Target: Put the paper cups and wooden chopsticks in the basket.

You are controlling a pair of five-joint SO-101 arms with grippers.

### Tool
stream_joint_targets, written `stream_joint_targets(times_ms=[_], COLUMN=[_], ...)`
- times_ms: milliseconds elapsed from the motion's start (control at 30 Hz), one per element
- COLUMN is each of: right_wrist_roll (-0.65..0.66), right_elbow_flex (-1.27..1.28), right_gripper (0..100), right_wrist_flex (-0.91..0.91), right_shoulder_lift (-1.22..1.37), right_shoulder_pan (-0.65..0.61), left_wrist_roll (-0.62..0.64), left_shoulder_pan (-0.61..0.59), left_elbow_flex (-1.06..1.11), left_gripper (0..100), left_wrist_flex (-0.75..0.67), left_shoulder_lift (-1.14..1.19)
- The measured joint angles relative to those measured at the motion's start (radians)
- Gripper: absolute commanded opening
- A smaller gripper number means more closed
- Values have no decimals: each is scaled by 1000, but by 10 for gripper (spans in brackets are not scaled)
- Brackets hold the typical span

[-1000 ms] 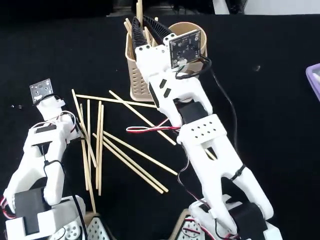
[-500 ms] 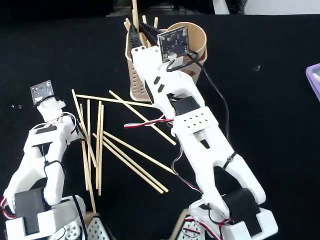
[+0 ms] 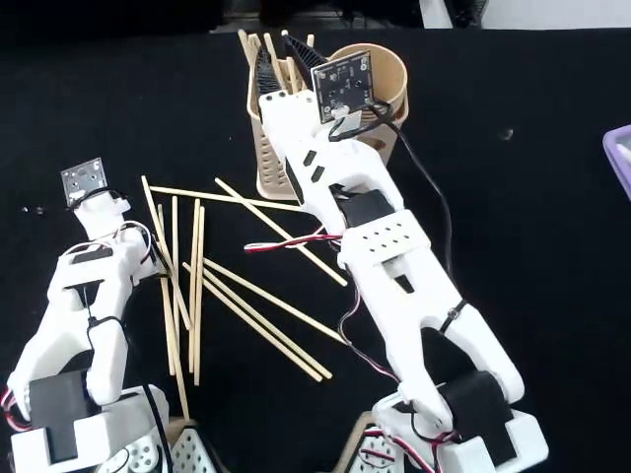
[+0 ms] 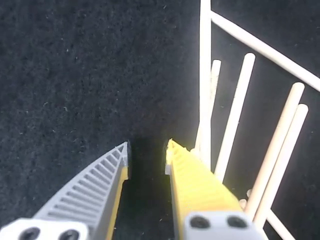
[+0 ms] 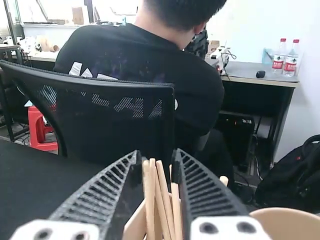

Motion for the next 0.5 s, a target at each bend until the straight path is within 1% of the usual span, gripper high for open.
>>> stream_joint_targets(times_ms=[133,267,367,500], right_wrist_roll=[0,0,0,0], right_elbow_flex=[5,84,135,190], right_gripper=[113,113,113,113], right_wrist_flex=[0,38,160,393], right_shoulder_lift=[-28,-164,-310,-525], right_shoulder_pan=[0,-2,-28,-80], left_wrist_roll=[0,0,0,0], left_shoulder_pan=[0,0,0,0], left_elbow_flex=[0,0,0,0], left_gripper=[134,134,134,134], left_wrist_flex=[0,0,0,0], left_shoulder_lift=[0,0,0,0])
